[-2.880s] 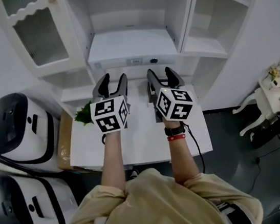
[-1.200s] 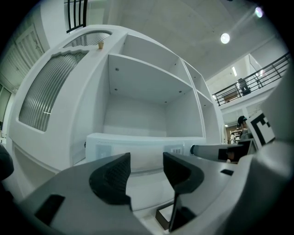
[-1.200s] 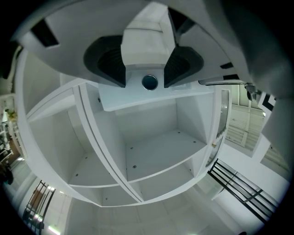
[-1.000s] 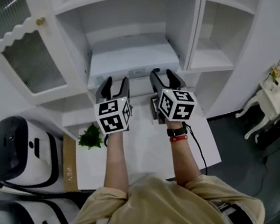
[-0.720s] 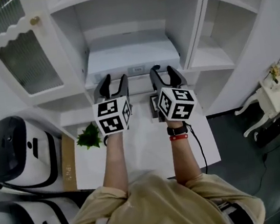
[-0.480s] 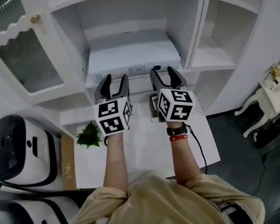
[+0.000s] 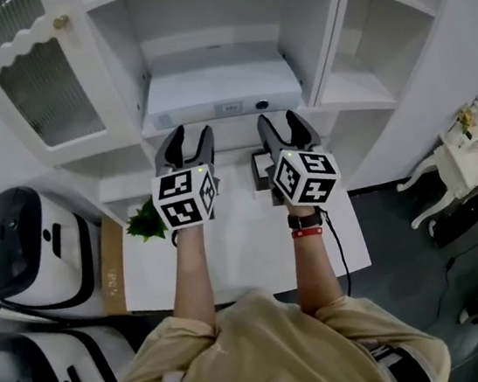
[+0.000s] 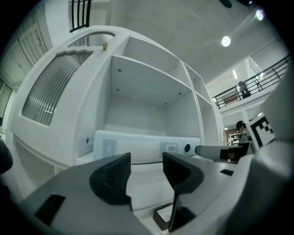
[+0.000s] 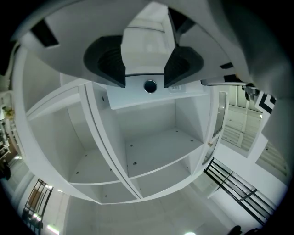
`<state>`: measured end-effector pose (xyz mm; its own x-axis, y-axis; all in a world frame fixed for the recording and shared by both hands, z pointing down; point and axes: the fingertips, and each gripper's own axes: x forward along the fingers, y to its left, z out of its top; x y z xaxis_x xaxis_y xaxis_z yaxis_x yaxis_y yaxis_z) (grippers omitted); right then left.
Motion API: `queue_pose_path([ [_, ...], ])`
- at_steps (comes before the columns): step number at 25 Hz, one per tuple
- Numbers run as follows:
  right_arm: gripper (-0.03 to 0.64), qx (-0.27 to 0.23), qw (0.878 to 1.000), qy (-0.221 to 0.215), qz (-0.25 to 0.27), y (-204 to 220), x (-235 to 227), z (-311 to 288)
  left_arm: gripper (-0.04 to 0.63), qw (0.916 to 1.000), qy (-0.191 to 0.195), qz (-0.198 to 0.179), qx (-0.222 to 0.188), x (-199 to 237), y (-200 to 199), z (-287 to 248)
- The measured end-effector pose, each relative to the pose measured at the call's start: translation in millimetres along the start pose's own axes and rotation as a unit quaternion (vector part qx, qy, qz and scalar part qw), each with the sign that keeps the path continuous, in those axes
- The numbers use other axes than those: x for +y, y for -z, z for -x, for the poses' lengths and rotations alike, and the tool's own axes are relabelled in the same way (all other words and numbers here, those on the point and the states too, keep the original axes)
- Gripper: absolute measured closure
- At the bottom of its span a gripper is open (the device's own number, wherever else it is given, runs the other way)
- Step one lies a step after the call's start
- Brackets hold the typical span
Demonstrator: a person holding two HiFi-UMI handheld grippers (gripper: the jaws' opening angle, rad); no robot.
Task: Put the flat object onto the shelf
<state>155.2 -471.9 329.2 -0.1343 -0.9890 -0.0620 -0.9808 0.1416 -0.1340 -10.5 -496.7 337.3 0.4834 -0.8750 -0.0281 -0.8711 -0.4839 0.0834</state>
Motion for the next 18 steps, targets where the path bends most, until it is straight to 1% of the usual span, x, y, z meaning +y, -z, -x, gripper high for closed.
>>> queue_pose_path([
  [4, 0.353, 0.004, 1.0, 0.001, 0.008, 5.8, -2.2, 15.9, 0.367, 1.0, 0.001, -0.005, 0.0, -5.4, 5.0, 15.1],
  [7, 0.353, 0.009, 1.0, -0.001, 0.017, 13.4, -0.3, 28.6, 0.367, 0.9999, -0.005, -0.007, -0.005, -6.4, 10.8, 29.4],
  [13, 0.35, 0.024, 0.999, -0.005, 0.023, 39.8, -0.8, 57.7, 0.398, 0.9999, 0.0, -0.013, 0.007, -15.1, 43.6, 55.5],
  [18, 0.377, 0.034, 0.998, -0.014, 0.045, 61.9, 3.9, 79.4, 0.439, 0.9998, -0.004, -0.02, 0.003, -20.3, 63.3, 78.3],
])
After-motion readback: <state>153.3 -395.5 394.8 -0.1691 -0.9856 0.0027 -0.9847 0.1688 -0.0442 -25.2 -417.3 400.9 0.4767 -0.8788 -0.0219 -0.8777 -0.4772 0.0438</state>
